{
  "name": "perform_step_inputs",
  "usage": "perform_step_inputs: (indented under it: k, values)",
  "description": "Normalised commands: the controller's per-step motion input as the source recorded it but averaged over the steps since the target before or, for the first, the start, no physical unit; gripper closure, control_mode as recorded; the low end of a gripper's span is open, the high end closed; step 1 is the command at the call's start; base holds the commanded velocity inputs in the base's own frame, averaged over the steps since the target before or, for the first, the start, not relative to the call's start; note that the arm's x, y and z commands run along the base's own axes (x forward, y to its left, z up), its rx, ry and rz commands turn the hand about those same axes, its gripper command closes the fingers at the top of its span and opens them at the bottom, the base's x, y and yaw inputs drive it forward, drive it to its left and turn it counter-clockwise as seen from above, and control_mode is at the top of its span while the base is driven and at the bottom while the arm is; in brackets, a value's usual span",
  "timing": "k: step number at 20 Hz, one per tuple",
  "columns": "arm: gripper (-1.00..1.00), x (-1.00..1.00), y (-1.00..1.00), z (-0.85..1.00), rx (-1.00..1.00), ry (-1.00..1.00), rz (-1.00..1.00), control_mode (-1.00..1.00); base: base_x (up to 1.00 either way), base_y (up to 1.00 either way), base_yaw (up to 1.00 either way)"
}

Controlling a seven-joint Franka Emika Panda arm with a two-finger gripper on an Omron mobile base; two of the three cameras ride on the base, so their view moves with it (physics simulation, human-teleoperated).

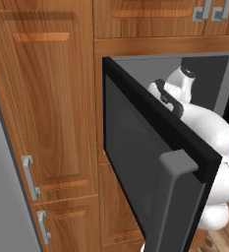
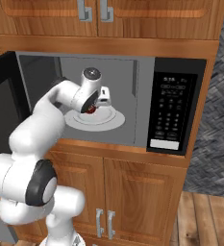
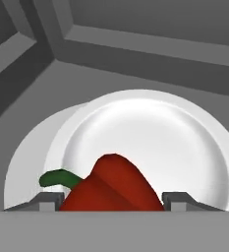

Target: Pick the bell pepper from the microwave and place it on plate located on the counter.

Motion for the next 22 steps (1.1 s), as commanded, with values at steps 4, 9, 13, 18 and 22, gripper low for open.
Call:
perform_step_inputs:
  k: [4,9,13,18,22]
  values:
    - [1.00,-0.67,0.28,0.41,0.00,0.00,-0.22,-1.00,0.00,0.00,0.00]
    - [1.00,-0.64,-0.09,0.53,0.00,0.00,-0.12,-1.00,0.00,0.00,0.00]
    - [1.00,-0.89,-0.30,0.33,0.00,0.00,-0.07,-1.00,0.00,0.00,0.00]
    - [1.00,-1.00,-0.41,0.02,0.00,-0.02,0.00,-1.00,0.00,0.00,0.00]
    - [1.00,-0.94,-0.04,0.00,-0.04,-0.13,-0.03,-1.00,0.00,0.00,0.00]
